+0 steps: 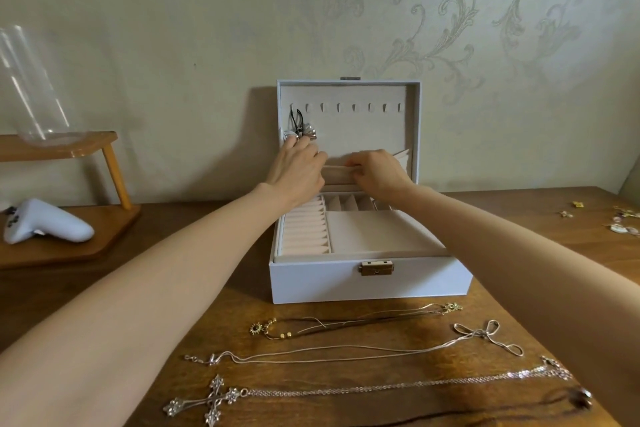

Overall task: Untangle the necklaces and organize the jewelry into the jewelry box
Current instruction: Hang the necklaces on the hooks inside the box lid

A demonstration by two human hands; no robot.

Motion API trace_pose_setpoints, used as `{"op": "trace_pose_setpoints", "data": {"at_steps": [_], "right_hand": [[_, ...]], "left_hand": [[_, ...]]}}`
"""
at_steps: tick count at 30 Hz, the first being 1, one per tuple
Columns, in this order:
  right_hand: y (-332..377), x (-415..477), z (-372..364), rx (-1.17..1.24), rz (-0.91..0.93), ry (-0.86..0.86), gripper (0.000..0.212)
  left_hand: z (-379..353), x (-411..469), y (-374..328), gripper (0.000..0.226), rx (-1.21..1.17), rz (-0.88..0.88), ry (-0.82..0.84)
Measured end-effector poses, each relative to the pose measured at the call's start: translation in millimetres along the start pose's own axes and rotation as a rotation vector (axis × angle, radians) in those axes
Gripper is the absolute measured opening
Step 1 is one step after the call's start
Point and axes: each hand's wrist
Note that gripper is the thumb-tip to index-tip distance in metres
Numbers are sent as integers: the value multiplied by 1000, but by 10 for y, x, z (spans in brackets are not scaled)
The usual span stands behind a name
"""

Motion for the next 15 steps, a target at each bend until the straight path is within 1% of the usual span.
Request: {"op": "trace_pose_setpoints", "data": {"at_steps": [5, 7, 9, 12, 15], "right_hand": [[-2, 0, 51, 73, -13, 45, 37], [-10, -23, 60, 84, 4, 13, 42], [-8, -52, 59, 42, 23, -20, 44], [61, -122, 79, -39, 63, -22, 42], [160, -261, 157, -12, 90, -13, 38]], "left_hand": [[17, 2, -24, 28, -34, 17, 92], [46, -20, -42, 27, -29, 30, 87], [48, -56, -63, 29, -5, 43, 88], [64, -113, -88, 37, -15, 60, 121], [162, -249, -126, 53, -160, 73, 211]]}}
Point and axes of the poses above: each hand's wrist, its own x-axis towards the middle knuckle, its own z-axis out of the back of the hand, y = z × x, and after that the axes turned 2 degrees about y, right-handed
